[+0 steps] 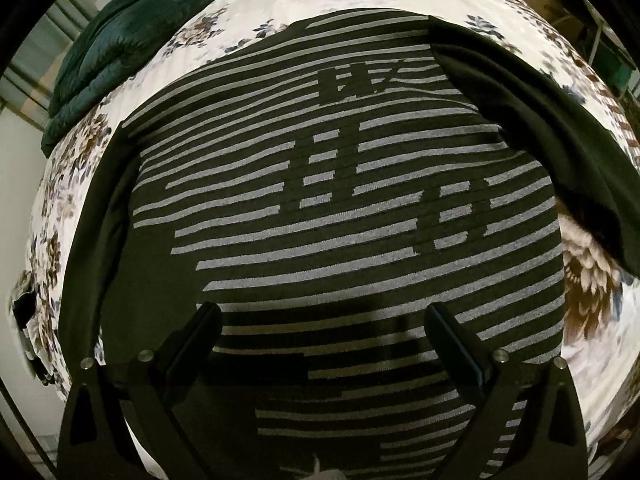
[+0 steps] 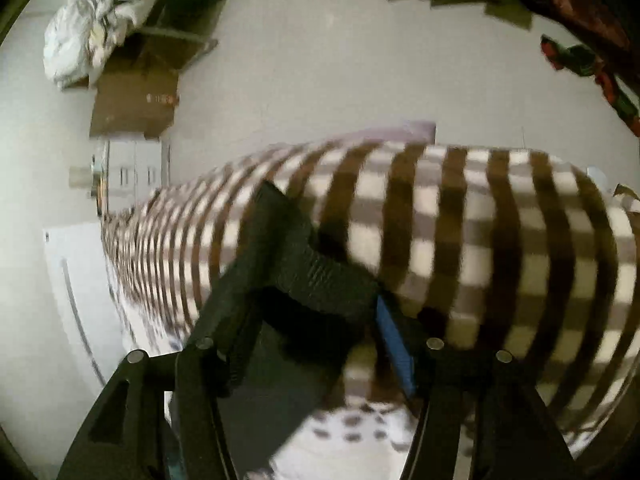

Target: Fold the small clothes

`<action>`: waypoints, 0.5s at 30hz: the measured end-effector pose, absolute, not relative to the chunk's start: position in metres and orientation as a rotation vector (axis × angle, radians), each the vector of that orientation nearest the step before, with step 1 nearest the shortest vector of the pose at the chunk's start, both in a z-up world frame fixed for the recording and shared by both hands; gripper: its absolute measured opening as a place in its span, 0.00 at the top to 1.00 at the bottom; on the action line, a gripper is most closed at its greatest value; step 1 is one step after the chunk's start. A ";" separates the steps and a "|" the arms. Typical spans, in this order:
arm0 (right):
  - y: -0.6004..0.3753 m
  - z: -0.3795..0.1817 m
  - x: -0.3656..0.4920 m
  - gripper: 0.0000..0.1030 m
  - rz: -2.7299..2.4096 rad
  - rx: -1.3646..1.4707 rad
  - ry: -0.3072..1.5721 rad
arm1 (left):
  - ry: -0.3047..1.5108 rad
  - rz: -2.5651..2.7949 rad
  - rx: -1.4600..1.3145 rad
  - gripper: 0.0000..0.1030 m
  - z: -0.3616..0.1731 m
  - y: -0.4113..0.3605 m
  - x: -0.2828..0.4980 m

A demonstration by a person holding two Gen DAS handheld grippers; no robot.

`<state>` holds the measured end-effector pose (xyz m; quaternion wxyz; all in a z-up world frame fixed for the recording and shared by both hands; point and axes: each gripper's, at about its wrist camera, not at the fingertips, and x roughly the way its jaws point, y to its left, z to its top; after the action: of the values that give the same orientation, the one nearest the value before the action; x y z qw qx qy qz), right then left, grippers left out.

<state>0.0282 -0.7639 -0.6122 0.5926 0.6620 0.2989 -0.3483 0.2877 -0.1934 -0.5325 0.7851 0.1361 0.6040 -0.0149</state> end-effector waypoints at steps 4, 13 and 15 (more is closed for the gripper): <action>-0.760 -0.589 0.033 0.92 -0.868 1.414 0.664 | 1.303 -0.031 0.281 0.00 -0.532 -0.192 0.289; -0.734 -0.508 0.076 0.93 -0.787 1.225 0.667 | 1.311 0.015 0.220 0.00 -0.531 -0.169 0.296; -0.710 -0.478 0.110 0.93 -0.703 1.134 0.708 | 1.312 0.044 0.196 0.00 -0.529 -0.156 0.298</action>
<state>0.1097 -0.7098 -0.4784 0.7281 0.5147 0.3213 -0.3190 0.2985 -0.1559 -0.5293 0.7877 0.0912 0.6089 0.0207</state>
